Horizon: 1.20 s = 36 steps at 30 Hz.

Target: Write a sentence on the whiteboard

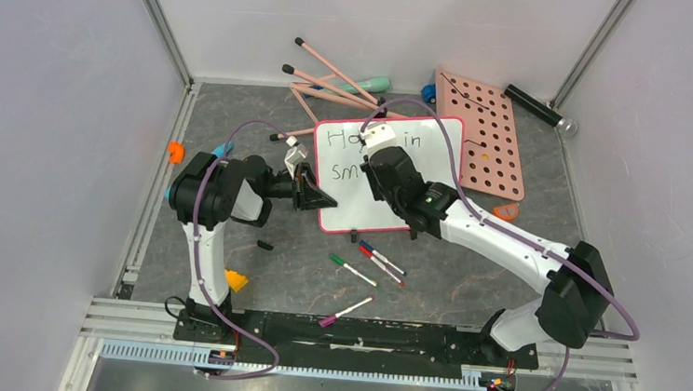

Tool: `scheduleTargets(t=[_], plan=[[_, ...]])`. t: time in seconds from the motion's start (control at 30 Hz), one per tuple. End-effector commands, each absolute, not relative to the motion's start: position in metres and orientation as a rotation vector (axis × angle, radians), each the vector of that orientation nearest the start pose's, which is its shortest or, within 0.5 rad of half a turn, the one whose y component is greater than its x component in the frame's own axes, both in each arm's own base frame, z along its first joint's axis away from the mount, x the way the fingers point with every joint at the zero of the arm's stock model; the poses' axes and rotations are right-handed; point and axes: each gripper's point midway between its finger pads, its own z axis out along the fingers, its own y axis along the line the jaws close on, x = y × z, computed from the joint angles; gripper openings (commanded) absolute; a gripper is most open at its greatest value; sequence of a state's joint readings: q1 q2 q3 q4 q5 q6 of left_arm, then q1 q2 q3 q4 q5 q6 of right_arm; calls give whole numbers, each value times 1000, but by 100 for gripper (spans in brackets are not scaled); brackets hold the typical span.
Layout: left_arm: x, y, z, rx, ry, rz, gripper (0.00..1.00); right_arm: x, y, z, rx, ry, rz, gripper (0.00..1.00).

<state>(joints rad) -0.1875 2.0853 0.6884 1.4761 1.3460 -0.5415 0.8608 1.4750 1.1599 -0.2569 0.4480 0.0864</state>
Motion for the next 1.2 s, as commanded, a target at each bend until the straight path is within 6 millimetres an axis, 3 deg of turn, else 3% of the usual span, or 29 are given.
scheduleTargets(t=[0.0,0.23,0.57,0.77,1.0,1.17], plan=[[300,-240,84,1067,1400,-1479,21,342,281,220,-511,1953,109,0],[300,-241,84,1070,1398,-1478,21,333,289,208,-579,1969,172,0],[299,-241,84,1068,1400,-1480,21,318,275,187,-611,2007,164,0],[299,-241,84,1068,1401,-1480,21,327,261,195,-547,1997,65,0],[299,-241,84,1069,1399,-1480,20,339,266,214,-516,1966,52,0],[299,-241,84,1071,1398,-1480,20,344,270,216,-519,1964,50,0]])
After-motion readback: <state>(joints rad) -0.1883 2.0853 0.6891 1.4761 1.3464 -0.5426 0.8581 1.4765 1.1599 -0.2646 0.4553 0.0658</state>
